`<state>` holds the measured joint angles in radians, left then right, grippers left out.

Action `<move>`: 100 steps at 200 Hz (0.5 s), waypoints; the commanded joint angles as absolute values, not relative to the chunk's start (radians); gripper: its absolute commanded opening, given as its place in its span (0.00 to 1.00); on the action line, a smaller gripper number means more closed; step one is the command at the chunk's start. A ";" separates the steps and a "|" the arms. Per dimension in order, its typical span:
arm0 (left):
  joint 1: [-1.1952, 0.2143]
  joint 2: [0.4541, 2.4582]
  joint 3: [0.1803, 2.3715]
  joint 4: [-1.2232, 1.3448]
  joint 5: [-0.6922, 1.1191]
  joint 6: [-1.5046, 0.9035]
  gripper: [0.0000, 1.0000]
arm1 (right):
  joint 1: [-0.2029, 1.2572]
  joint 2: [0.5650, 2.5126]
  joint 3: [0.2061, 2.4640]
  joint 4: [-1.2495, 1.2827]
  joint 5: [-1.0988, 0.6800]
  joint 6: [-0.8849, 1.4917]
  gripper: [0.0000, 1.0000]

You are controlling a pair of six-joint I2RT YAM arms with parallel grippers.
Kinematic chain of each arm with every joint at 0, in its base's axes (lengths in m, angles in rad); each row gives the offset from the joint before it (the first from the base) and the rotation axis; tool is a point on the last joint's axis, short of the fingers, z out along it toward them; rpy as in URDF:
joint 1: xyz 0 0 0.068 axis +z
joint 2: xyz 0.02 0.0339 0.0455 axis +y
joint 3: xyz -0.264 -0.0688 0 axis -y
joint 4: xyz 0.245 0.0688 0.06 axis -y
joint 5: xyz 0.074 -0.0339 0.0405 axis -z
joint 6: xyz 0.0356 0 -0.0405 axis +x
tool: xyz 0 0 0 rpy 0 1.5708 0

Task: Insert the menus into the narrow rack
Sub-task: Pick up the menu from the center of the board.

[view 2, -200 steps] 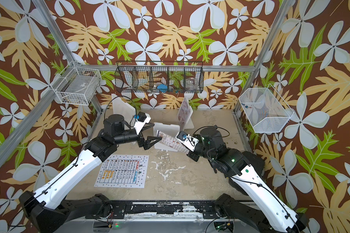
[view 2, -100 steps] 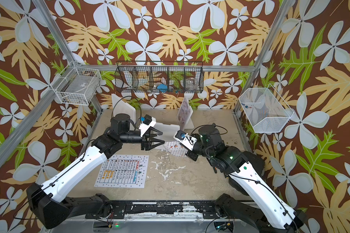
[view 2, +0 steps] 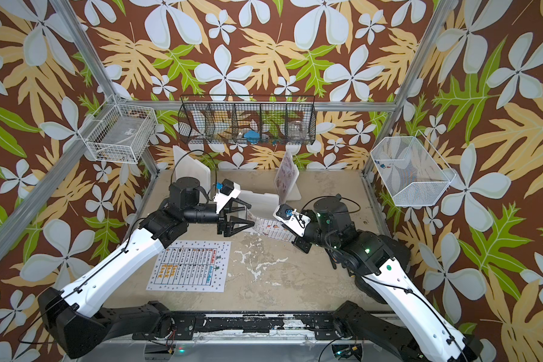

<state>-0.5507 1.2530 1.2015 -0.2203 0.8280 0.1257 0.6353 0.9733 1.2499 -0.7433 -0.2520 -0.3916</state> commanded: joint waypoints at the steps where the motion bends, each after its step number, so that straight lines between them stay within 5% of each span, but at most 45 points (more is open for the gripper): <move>1: -0.551 1.250 1.202 -0.226 0.852 0.133 0.78 | 0.637 0.969 1.264 -0.763 -0.292 -0.380 0.00; 45: -0.551 1.252 1.204 -0.223 0.849 0.130 0.83 | 0.636 0.983 1.296 -0.802 -0.384 -0.383 0.00; 75: -0.551 1.249 1.203 -0.221 0.828 0.133 0.99 | 0.636 0.973 1.302 -0.814 -0.420 -0.385 0.00; 100: -0.551 1.247 1.203 -0.220 0.840 0.132 1.00 | 0.637 0.966 1.302 -0.818 -0.416 -0.383 0.00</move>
<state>-0.5507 1.2526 1.2015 -0.2203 0.8322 0.1265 0.6353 0.9718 1.2976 -0.8028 -0.3920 -0.3923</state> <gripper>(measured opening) 0.998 0.062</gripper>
